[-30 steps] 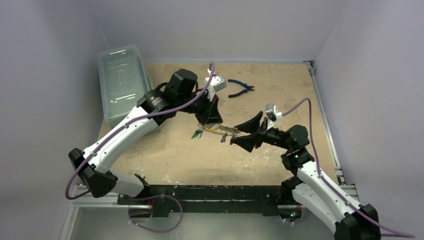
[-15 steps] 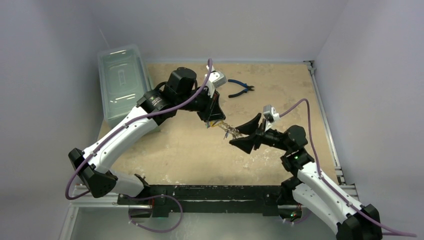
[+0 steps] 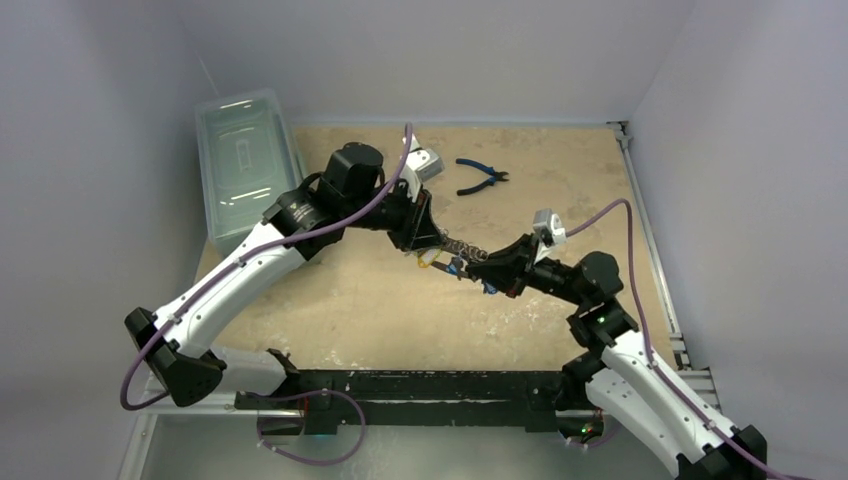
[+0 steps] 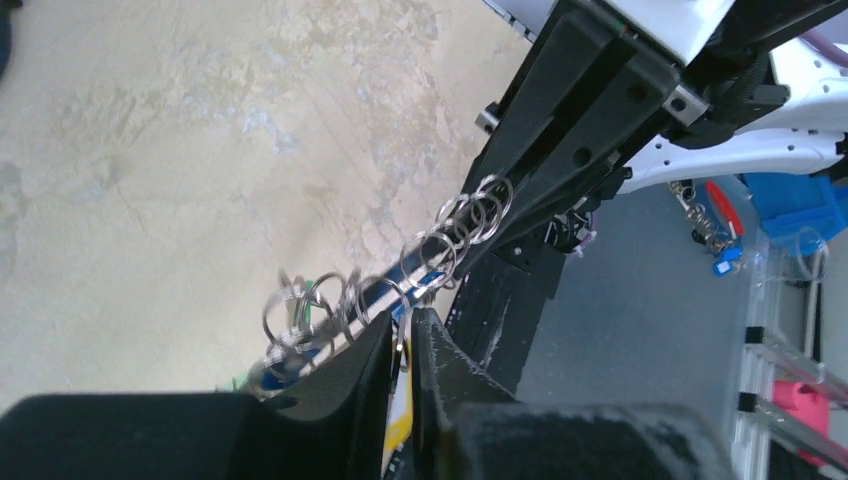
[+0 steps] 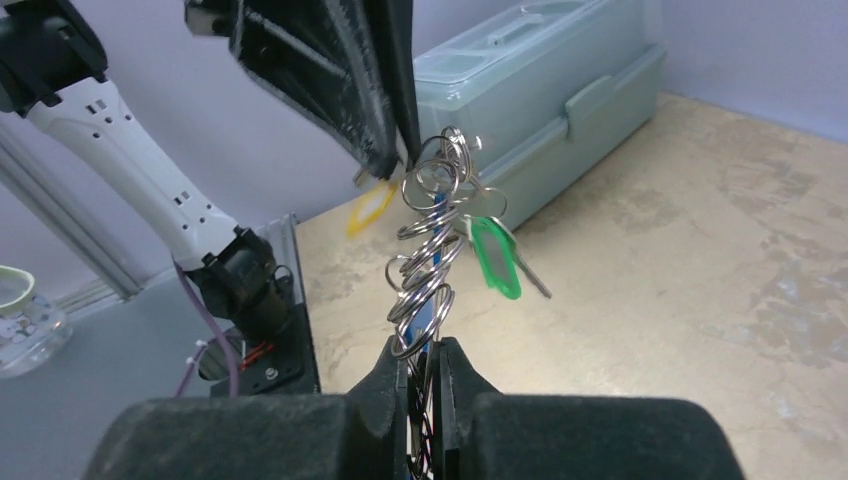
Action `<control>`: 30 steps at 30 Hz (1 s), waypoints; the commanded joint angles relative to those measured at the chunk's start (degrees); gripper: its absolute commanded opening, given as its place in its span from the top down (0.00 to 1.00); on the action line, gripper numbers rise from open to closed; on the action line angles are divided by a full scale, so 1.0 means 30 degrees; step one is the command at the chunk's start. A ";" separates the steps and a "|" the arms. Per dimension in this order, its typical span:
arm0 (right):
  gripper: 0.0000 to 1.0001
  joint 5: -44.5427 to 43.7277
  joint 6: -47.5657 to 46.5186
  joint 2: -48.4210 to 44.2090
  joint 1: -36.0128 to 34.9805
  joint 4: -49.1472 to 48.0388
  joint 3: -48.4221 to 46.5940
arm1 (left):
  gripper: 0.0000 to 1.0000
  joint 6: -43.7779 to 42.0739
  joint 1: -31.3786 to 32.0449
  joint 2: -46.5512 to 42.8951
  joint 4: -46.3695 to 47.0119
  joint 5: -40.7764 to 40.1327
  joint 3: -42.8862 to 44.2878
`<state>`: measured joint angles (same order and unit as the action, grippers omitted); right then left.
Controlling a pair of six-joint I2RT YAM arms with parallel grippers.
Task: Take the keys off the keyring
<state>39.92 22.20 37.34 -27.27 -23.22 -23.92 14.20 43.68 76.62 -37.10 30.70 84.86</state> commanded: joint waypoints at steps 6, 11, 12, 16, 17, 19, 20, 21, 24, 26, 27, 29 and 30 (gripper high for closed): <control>1.00 -0.3746 -0.0006 0.1078 -0.0166 0.4287 -0.3419 | 0.40 0.0675 -0.0016 -0.2808 -0.0447 -0.5425 -0.0583; 1.00 -0.6110 0.6136 0.1462 -0.0158 0.4540 -0.3548 | 0.04 -0.0176 -0.0028 -0.4713 0.1003 -0.8396 -0.2528; 1.00 -0.6318 0.7964 0.1120 -0.0186 0.3961 -0.3042 | 0.03 -0.0511 -0.0014 -0.4765 0.1022 -0.8512 -0.2882; 1.00 -0.7321 1.3840 -0.0122 -0.0195 0.2746 -0.0839 | 0.02 -0.1561 0.0203 -0.5411 0.1990 -0.7753 -0.5227; 1.00 -0.7729 1.4541 -0.0448 -0.0191 0.3297 -0.0807 | 0.04 -0.1768 0.0344 -0.5856 0.2633 -0.7667 -0.5933; 1.00 -0.8529 1.5476 -0.0850 -0.0179 0.4703 -0.1208 | 0.06 -0.2234 0.0435 -0.6639 0.3647 -0.7613 -0.7125; 1.00 -0.8920 1.6172 -0.0909 -0.0178 0.5706 -0.1575 | 0.09 -0.2688 0.0492 -0.6961 0.4056 -0.7521 -0.7572; 1.00 -0.9166 1.6887 -0.0736 -0.0193 0.6883 -0.2005 | 0.13 -0.3224 0.0582 -0.7317 0.4506 -0.7385 -0.8258; 1.00 -0.8474 1.8883 0.0931 -0.0190 1.0082 -0.3787 | 0.23 -0.5786 0.1201 -0.8823 0.6298 -0.7134 -1.0238; 1.00 -0.7879 1.9866 0.1196 -0.0198 0.9922 -0.3634 | 0.26 -0.7081 0.1650 -0.9466 0.6870 -0.7116 -1.1159; 1.00 -0.7721 2.0337 0.1131 -0.0187 0.9555 -0.3423 | 0.26 -0.7743 0.1898 -0.9820 0.7139 -0.7166 -1.1614; 1.00 -0.7695 2.1022 0.0779 -0.0198 0.9375 -0.3198 | 0.26 -0.9108 0.2416 -1.0458 0.7418 -0.7218 -1.2391; 1.00 -0.7757 2.1243 0.0639 -0.0198 0.9425 -0.3215 | 0.26 -0.9688 0.2609 -1.0694 0.7464 -0.7292 -1.2713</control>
<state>15.99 77.76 41.28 -27.70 5.30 -31.83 -4.10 49.23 47.53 -21.19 8.69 50.04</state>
